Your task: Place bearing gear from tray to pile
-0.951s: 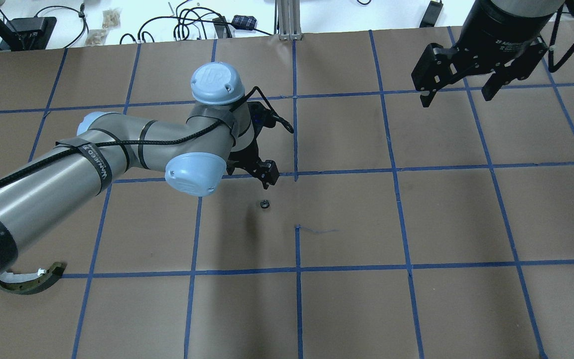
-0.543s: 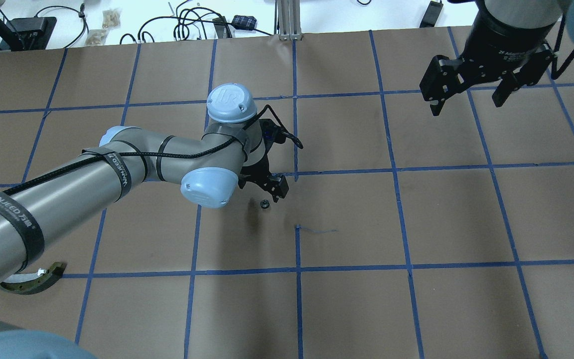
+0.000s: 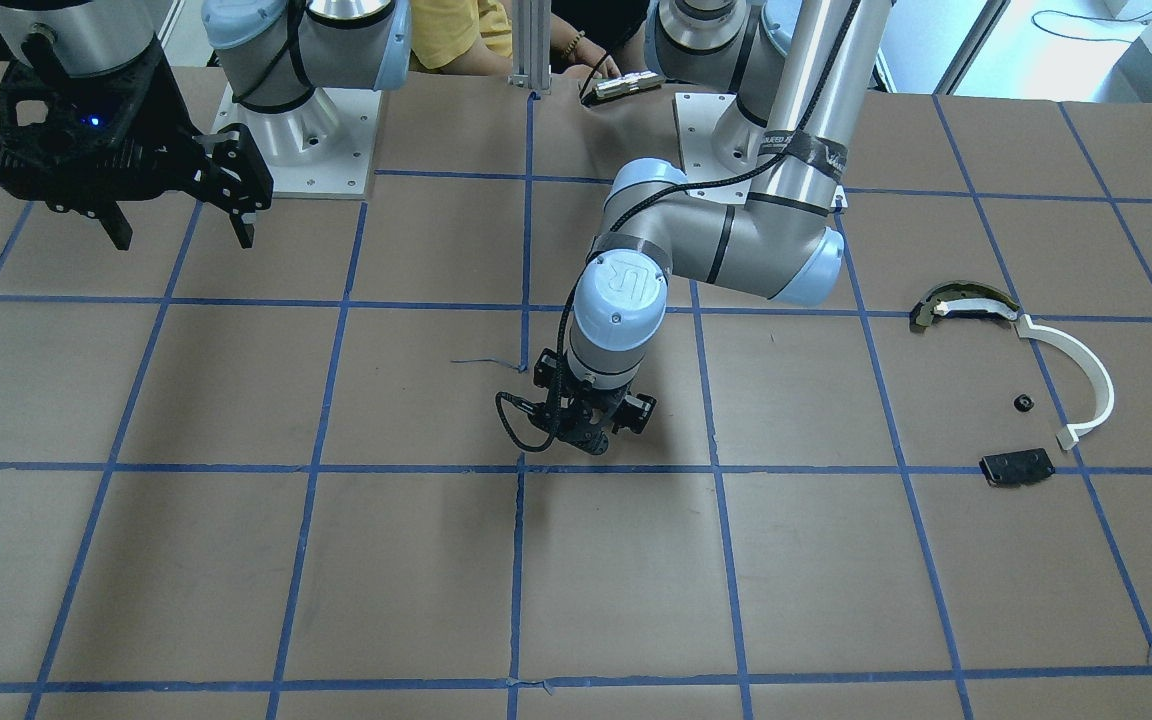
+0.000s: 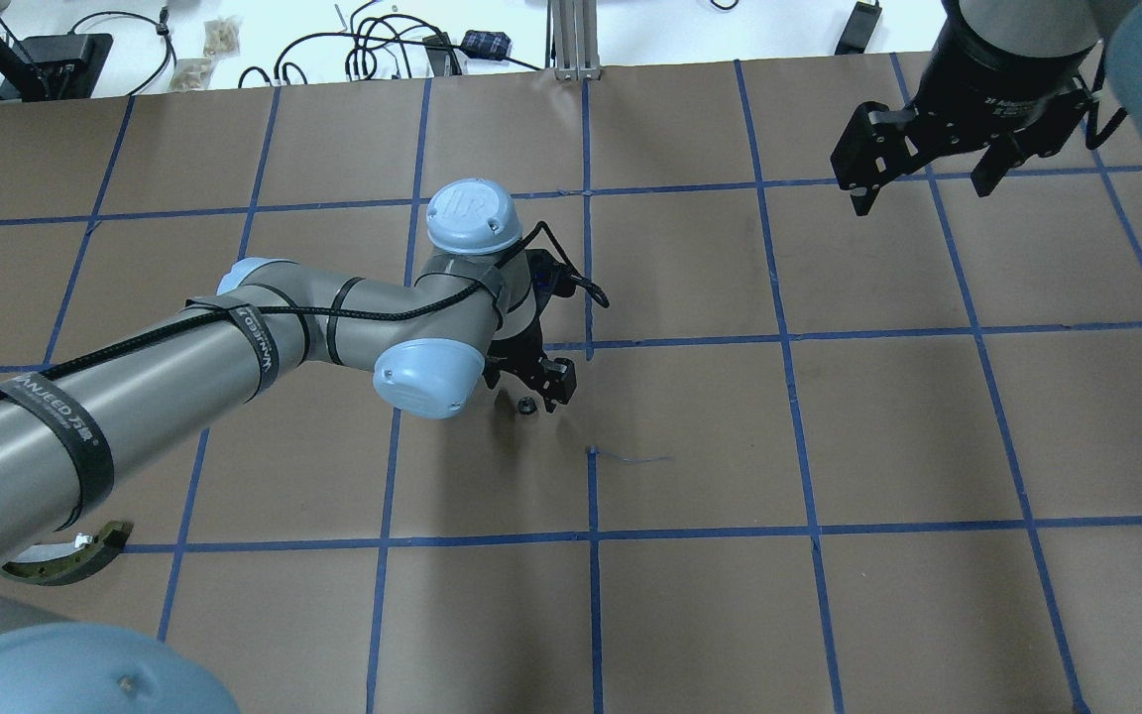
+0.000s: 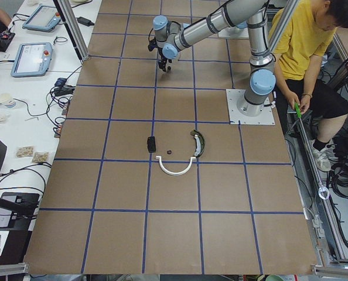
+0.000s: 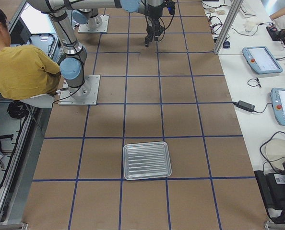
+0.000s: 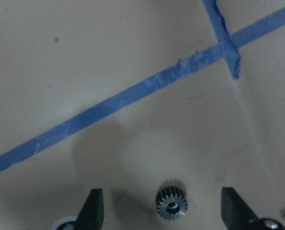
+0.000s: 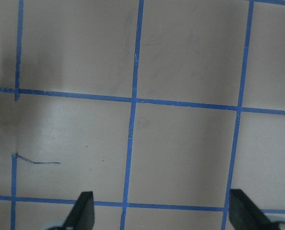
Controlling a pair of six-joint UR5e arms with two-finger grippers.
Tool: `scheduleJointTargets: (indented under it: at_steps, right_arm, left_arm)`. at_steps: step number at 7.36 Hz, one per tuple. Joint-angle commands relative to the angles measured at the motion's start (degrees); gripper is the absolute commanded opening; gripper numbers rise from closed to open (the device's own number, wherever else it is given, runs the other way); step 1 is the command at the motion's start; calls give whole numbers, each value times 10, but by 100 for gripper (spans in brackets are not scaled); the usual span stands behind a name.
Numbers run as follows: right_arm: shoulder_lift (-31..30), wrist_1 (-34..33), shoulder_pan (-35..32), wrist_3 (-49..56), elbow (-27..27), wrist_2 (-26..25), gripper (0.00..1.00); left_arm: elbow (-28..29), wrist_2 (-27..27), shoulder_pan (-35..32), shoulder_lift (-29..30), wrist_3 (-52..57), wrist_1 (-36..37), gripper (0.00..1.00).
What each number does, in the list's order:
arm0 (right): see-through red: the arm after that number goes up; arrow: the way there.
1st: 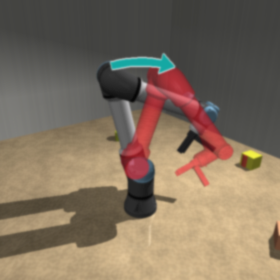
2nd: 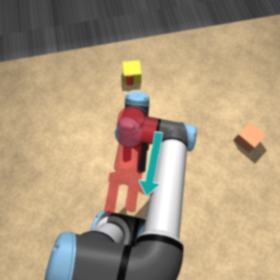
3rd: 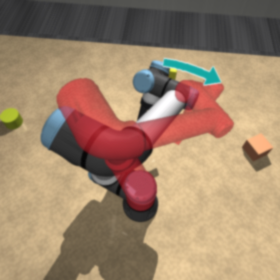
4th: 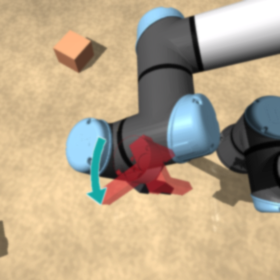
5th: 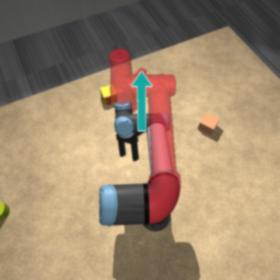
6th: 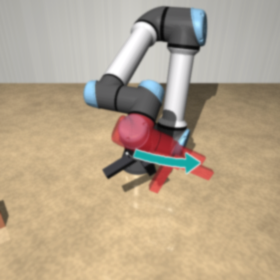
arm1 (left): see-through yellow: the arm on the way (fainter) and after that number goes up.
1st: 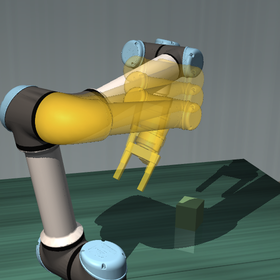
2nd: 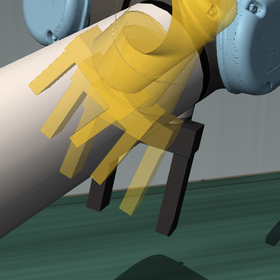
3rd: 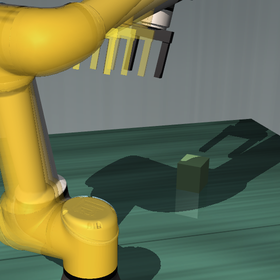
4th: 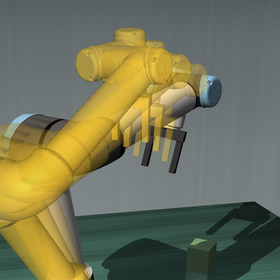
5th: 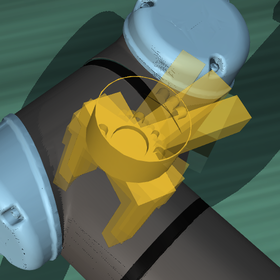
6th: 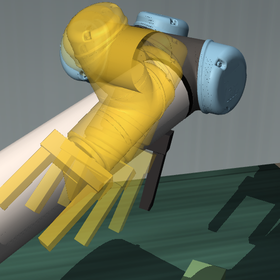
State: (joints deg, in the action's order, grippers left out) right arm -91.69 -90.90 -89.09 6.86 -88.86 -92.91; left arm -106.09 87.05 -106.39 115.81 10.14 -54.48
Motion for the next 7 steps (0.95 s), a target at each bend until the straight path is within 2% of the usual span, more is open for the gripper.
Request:
scheduleJointTargets:
  at_steps: [1,2,3,4,7]
  right_arm:
    - [-3,2,1,9,-3,13,100]
    - [-2,2,-1,32,-3,32,100]
    - [-3,4,-1,35,-3,31,100]
    - [-3,4,-1,34,-3,31,100]
    - [-3,3,-1,33,-3,31,100]
  left_arm:
    - [0,1,0,2,1,-5,53]
    - [0,3,0,3,1,-7,53]
    - [0,3,0,3,1,-7,34]
    - [0,2,0,3,1,-7,3]
    - [10,10,0,-8,-18,-5,0]
